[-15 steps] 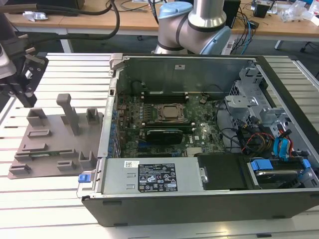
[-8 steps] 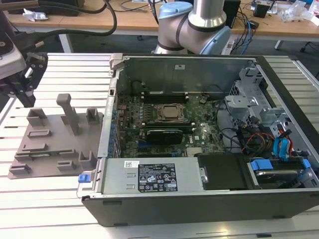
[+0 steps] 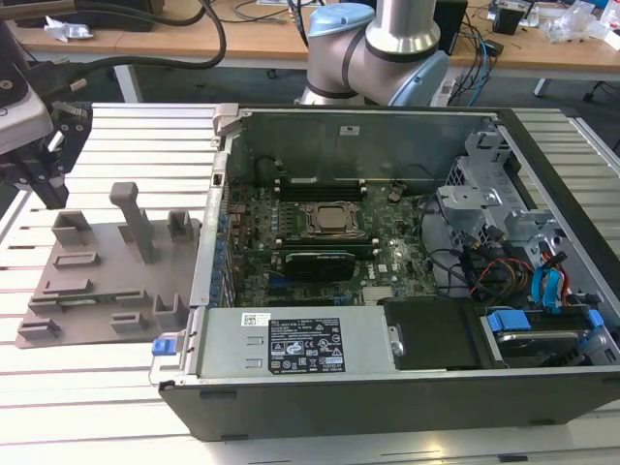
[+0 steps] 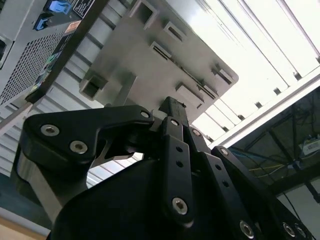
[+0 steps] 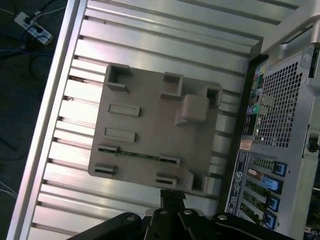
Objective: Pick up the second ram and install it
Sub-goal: 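Pick up the second ram and move it above second insertion slot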
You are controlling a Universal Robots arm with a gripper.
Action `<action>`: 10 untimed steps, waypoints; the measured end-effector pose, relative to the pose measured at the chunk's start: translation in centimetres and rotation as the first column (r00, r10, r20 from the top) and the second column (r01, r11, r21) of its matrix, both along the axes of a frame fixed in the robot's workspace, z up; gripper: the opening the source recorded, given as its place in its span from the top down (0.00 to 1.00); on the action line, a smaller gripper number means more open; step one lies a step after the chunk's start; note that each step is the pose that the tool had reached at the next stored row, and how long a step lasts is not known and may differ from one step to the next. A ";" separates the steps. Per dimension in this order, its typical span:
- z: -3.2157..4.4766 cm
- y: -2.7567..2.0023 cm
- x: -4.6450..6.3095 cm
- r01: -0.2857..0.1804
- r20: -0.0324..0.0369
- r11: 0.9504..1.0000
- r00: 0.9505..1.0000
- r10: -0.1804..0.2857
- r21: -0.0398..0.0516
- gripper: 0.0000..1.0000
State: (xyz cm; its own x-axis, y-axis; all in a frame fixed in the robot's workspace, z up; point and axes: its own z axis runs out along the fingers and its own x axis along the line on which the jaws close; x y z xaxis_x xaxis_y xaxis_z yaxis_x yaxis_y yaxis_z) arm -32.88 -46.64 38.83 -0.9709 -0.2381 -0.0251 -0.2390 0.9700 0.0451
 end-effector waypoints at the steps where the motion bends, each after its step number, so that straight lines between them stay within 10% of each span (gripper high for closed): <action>1: 0.00 0.00 0.0 -0.017 0.000 1.000 1.000 0.017 0.000 0.90; 10: 0.00 -0.01 0.0 -0.170 0.000 0.985 0.985 0.170 0.000 0.90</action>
State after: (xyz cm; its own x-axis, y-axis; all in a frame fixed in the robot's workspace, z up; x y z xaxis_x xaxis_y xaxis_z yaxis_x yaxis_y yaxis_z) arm -32.90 -46.65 38.83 -0.9164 -0.3994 -0.0251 -0.4002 0.9153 0.0451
